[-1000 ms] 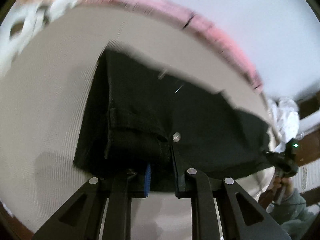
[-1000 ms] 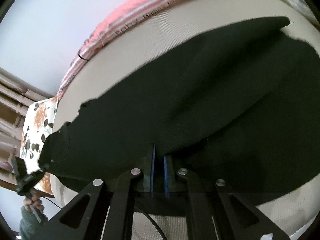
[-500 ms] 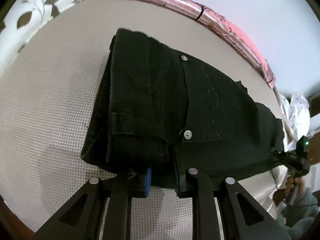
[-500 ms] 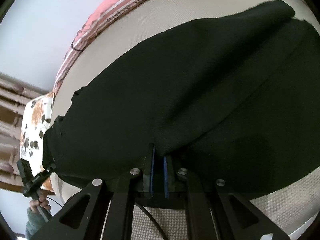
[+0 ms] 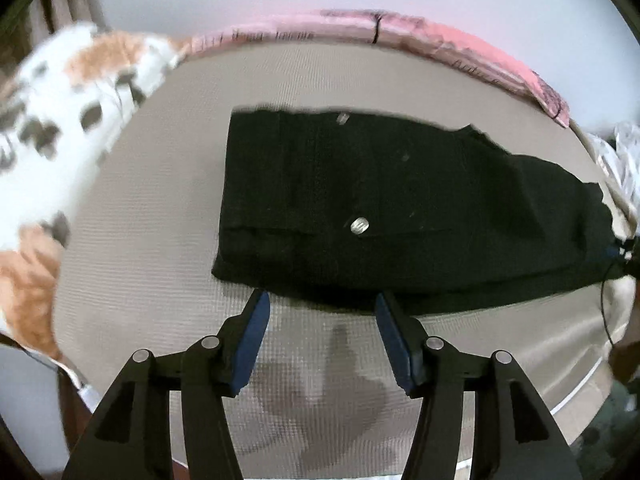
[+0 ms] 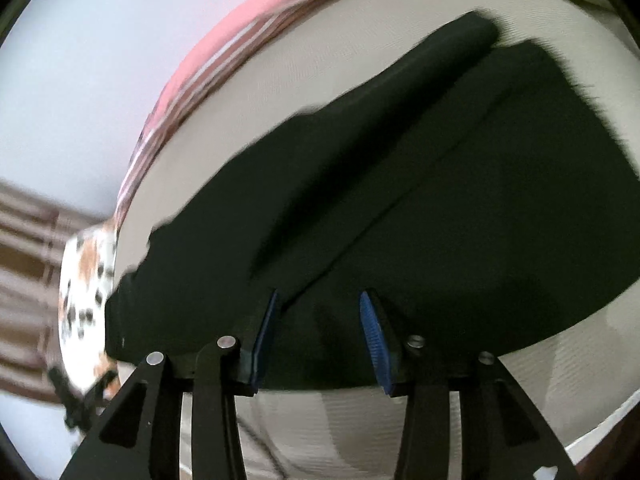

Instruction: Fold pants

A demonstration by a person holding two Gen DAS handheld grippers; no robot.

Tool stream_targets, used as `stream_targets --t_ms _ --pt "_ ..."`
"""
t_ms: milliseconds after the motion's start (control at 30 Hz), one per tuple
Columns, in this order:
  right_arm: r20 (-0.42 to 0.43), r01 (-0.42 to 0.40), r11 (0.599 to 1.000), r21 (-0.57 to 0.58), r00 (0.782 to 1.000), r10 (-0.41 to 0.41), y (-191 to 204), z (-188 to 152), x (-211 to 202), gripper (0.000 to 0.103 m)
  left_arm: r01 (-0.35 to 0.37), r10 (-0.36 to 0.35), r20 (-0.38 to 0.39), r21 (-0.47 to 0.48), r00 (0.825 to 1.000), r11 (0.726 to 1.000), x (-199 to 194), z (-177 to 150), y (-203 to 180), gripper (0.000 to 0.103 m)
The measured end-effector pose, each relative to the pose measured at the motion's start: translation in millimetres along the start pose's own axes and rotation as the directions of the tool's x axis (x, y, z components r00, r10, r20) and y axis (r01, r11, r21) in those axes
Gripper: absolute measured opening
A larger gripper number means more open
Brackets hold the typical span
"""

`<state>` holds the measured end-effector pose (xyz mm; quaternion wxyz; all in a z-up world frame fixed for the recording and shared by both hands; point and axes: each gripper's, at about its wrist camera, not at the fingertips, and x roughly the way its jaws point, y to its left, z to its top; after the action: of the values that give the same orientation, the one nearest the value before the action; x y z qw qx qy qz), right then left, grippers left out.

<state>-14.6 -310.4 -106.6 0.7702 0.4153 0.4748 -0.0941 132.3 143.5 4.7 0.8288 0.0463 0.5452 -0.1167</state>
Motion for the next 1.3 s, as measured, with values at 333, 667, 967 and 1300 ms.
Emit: stream_targets --t_ms 333,667,967,1300 --pt "0.157 0.006 0.989 0.144 0.987 -0.029 -82.5 71.3 -16.4 0.040 0.122 -0.151 0.064 0.334 0.986 0.935 -1.0 16.4 -141.1 0.056" --pt "0.193 -0.009 0.970 0.245 0.980 -0.039 -118.3 93.3 3.4 0.026 0.271 -0.270 -0.077 0.505 0.960 0.820 48.6 20.1 -272.6 0.056" --pt "0.203 -0.077 0.971 0.226 0.979 0.030 -122.5 109.2 6.3 0.023 0.263 -0.248 -0.101 0.535 0.964 0.803 78.4 13.1 -316.2 0.056" --pt "0.187 -0.063 0.980 0.189 0.982 0.027 -119.8 126.3 17.5 0.023 0.208 -0.192 -0.088 0.546 0.977 0.811 100.1 12.2 -334.2 0.056"
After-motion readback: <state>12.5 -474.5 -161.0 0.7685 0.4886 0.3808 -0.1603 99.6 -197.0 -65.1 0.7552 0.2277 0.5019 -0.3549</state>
